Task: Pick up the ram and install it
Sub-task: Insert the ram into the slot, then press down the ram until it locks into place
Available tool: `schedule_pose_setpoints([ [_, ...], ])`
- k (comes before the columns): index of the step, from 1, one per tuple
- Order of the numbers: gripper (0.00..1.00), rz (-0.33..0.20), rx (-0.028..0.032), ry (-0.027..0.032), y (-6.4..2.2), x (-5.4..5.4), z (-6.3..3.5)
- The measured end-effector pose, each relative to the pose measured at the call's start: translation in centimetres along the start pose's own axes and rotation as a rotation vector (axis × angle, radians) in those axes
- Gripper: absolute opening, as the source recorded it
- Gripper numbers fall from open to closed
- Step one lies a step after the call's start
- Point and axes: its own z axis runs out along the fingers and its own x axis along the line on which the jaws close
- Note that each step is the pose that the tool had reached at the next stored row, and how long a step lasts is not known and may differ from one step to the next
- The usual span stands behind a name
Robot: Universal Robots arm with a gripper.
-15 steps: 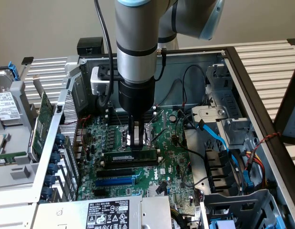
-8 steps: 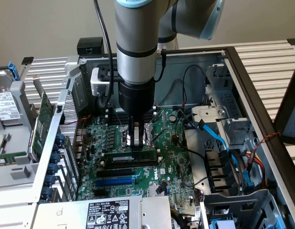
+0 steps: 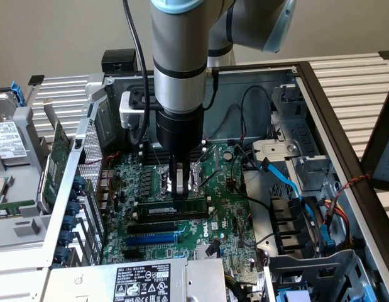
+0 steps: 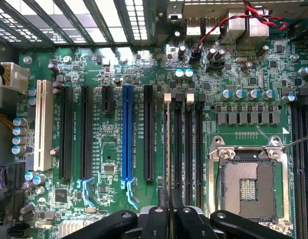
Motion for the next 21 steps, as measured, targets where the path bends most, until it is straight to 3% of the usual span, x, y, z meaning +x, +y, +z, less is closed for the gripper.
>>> schedule_pose_setpoints([
  [1,0.13,0.001,-0.0030,-0.0001,0.02,0.0,0.01],
  [3,0.15,0.003,-0.0161,-0.0010,0.06,0.0,0.02],
  [4,0.22,0.003,-0.0208,-0.0018,0.10,0.0,0.01],
  [9,0.22,0.002,-0.0304,-0.0100,0.20,0.0,-0.38],
  [13,0.22,0.002,-0.0313,-0.0138,0.25,0.1,-1.14],
  [21,0.22,0.002,-0.0314,-0.0146,0.33,0.1,-2.42],
])
